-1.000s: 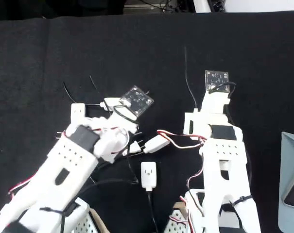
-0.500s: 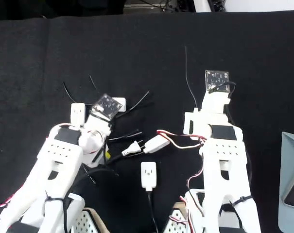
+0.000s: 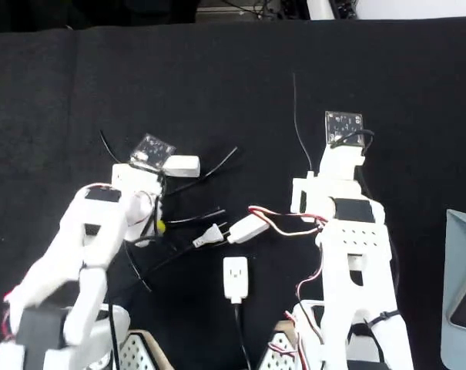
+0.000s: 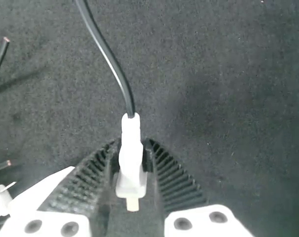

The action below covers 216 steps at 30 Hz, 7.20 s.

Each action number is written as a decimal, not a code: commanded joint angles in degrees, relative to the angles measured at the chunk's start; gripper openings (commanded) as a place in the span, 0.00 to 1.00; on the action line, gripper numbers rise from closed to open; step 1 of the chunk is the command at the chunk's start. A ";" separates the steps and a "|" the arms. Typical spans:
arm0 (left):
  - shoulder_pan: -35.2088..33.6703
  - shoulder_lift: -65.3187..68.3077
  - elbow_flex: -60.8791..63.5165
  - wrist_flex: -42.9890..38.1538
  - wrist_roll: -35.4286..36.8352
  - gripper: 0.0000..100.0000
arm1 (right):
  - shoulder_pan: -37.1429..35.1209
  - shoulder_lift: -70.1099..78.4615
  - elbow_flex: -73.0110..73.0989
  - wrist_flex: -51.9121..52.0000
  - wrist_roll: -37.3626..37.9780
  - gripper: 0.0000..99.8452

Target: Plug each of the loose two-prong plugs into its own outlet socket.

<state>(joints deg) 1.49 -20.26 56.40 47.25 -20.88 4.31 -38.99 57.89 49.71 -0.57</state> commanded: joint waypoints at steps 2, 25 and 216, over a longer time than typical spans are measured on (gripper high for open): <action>-0.48 0.97 -1.89 -0.53 -0.53 0.23 | 0.79 -1.10 -0.40 -0.97 -0.44 0.01; 23.87 -33.05 -7.25 19.43 8.79 0.03 | 1.14 -1.45 -0.40 -1.05 -0.44 0.01; 7.96 -9.41 -9.01 1.67 0.62 0.03 | 0.70 -1.10 0.57 -2.37 -0.26 0.01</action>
<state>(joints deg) 13.19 -24.13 47.52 49.98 -20.00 4.57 -38.99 58.59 48.13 -0.66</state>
